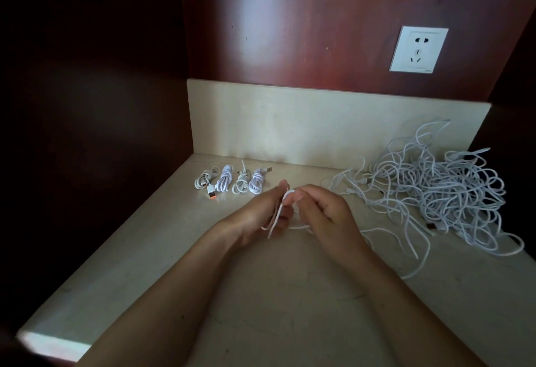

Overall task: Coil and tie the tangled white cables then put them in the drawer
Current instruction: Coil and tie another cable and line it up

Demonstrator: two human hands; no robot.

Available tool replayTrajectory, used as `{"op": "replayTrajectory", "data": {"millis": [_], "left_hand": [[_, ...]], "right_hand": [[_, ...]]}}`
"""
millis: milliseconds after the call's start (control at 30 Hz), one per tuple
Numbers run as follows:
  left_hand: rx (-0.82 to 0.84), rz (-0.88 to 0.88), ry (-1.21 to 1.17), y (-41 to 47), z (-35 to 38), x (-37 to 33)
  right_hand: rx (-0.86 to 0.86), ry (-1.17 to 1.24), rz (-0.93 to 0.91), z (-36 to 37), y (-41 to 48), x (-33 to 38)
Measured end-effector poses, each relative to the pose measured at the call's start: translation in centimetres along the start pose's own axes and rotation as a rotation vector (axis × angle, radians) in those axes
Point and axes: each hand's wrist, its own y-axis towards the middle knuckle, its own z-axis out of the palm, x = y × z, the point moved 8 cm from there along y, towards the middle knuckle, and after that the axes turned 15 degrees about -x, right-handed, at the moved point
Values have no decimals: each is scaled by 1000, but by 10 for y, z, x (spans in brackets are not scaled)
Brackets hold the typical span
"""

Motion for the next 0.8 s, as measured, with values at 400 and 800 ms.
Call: {"op": "replayTrajectory", "data": {"millis": [400, 800], "left_hand": [[458, -238, 49, -31, 30, 13], [-121, 364, 171, -15, 2, -24]], "right_hand": [[-225, -204, 60, -24, 12, -42], [-151, -287, 74, -17, 6, -43]]}}
